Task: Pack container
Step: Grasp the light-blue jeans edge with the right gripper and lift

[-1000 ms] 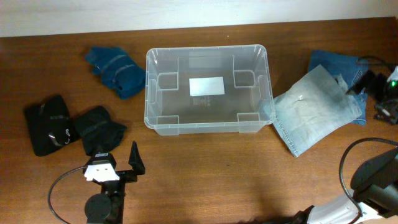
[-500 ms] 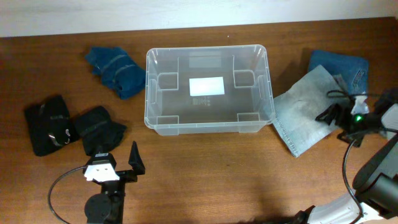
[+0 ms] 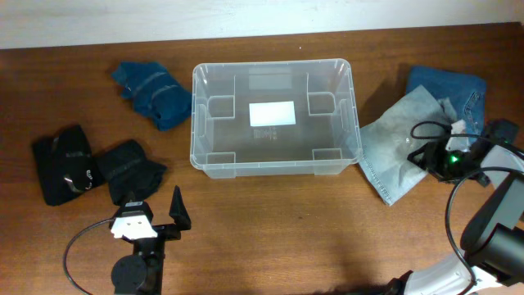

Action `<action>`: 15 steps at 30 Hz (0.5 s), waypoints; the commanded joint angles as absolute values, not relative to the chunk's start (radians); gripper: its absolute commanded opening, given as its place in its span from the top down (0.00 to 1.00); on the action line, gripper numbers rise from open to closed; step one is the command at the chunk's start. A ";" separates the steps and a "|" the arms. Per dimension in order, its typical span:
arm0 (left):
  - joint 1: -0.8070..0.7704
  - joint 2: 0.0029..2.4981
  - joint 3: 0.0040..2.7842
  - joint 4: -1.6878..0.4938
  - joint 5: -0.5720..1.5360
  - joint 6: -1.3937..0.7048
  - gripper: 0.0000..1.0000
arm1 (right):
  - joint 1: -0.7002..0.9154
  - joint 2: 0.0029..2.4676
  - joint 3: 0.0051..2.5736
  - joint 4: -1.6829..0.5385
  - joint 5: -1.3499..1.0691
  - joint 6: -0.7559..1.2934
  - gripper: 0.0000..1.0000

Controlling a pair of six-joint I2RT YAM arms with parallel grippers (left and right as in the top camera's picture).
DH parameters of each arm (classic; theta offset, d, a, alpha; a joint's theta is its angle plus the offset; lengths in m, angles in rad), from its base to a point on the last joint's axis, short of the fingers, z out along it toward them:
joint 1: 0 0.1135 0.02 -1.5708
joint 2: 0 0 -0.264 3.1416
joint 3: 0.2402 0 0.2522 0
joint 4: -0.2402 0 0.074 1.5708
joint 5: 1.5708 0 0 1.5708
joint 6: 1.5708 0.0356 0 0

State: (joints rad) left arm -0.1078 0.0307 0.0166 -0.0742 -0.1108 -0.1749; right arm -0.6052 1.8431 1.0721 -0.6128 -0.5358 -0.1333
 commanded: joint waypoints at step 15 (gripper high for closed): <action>-0.103 0.027 0.009 -0.072 -0.101 -0.159 0.00 | -0.537 1.643 1.419 -0.943 -0.621 -0.097 0.96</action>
